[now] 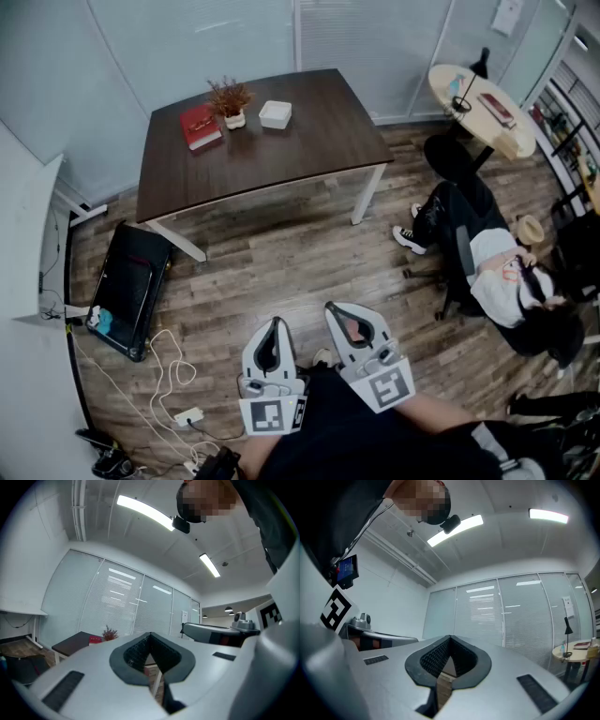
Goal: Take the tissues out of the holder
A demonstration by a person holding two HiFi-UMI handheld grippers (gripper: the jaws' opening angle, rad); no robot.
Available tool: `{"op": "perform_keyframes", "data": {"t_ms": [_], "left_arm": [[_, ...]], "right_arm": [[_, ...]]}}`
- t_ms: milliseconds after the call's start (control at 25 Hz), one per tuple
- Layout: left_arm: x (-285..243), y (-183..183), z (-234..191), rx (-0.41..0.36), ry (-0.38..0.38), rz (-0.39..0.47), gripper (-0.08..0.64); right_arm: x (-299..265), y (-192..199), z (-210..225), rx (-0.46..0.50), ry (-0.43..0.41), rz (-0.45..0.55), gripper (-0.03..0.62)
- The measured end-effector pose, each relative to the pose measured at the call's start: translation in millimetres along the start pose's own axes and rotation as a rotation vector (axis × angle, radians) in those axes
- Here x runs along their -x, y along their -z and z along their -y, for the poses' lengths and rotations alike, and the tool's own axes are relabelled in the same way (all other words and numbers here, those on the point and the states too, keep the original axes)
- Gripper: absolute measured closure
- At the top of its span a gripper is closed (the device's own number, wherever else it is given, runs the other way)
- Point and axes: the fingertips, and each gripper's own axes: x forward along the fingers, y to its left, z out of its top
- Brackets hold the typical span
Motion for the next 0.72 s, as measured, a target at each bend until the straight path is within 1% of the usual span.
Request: {"op": "perform_keyframes", "data": {"t_ms": [160, 320, 400, 480, 560, 640, 720], "left_arm": [[4.2, 3.7, 5.8, 0.015, -0.007, -0.001, 0.563], [3.7, 1.8, 12.0, 0.001, 0.009, 0.029, 0.563], [3.9, 4.8, 4.9, 0.013, -0.016, 0.020, 0.563], [5.6, 10.0, -7.8, 0.040, -0.062, 0.001, 0.563], [4.4, 10.5, -17.0, 0.051, -0.089, -0.003, 0.563], [2.5, 7.7, -16.4, 0.037, -0.086, 0.007, 0.563], [1.8, 7.2, -7.8, 0.021, -0.064, 0.018, 0.563]], "right_arm": [[8.4, 3.2, 1.2, -0.007, 0.004, -0.013, 0.584], [14.3, 4.1, 7.2, -0.054, 0.016, 0.005, 0.583], [17.9, 6.3, 9.7, -0.055, 0.027, 0.007, 0.583], [25.2, 10.3, 12.0, -0.043, 0.035, -0.013, 0.583], [30.2, 13.3, 17.7, -0.037, 0.045, -0.032, 0.583], [30.8, 14.6, 24.6, -0.043, 0.056, -0.035, 0.583], [29.7, 13.7, 29.9, -0.051, 0.065, -0.024, 0.583]]}}
